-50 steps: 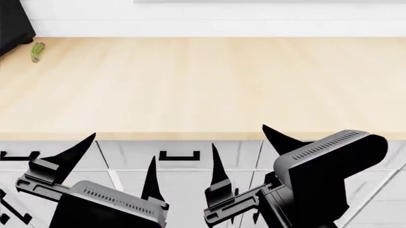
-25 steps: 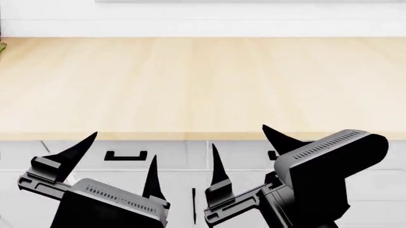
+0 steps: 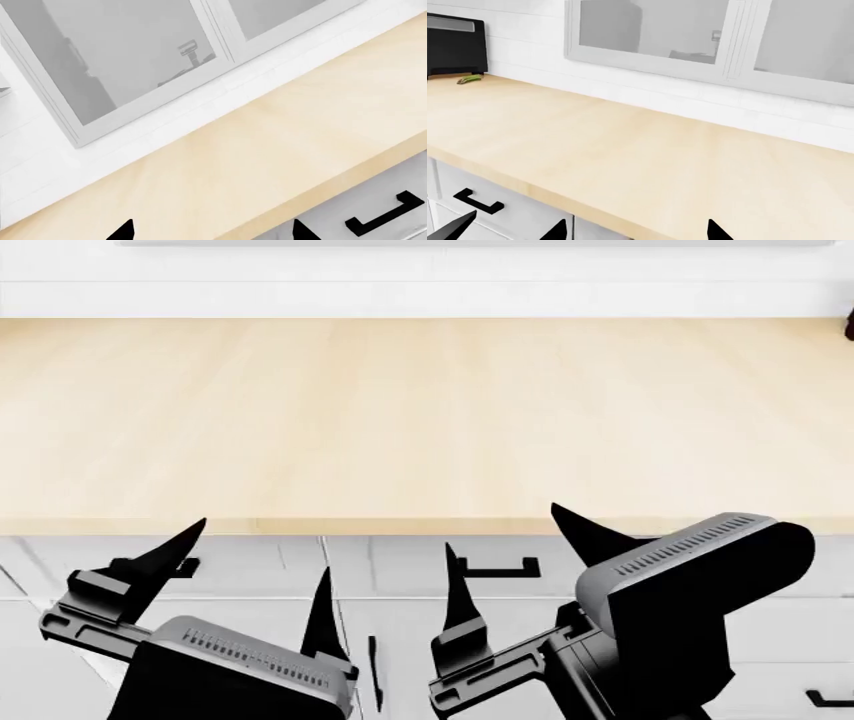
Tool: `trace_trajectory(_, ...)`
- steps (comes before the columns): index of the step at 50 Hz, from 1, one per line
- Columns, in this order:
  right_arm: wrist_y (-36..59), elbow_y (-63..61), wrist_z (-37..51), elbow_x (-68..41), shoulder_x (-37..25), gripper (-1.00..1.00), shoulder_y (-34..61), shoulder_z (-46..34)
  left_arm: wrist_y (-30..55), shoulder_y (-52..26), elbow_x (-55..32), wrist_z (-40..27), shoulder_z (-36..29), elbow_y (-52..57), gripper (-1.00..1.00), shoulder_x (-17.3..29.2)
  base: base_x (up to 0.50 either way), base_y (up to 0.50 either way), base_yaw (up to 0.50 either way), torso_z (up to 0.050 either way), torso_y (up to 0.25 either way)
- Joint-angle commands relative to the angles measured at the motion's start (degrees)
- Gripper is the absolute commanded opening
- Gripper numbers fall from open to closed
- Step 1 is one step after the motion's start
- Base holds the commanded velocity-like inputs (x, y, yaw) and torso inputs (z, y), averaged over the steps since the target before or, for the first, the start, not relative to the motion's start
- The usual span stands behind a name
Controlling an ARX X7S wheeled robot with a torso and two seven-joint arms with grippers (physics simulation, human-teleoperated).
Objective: Pick the boxed food and honey bottle from the counter and place them in the cabinets closest to them.
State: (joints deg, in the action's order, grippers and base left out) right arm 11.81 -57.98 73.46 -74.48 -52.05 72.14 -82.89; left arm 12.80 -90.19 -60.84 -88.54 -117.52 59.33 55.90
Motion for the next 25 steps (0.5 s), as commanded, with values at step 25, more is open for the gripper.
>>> trace_trajectory(25, -0.4, 0.4, -0.4, 0.2, -0.2, 1.00, 0.0, -0.3, 0.5, 0.9, 0.0, 0.2, 1.0, 0.0, 1.00, -0.2, 0.00, -0.50, 0.00, 0.000, 0.000)
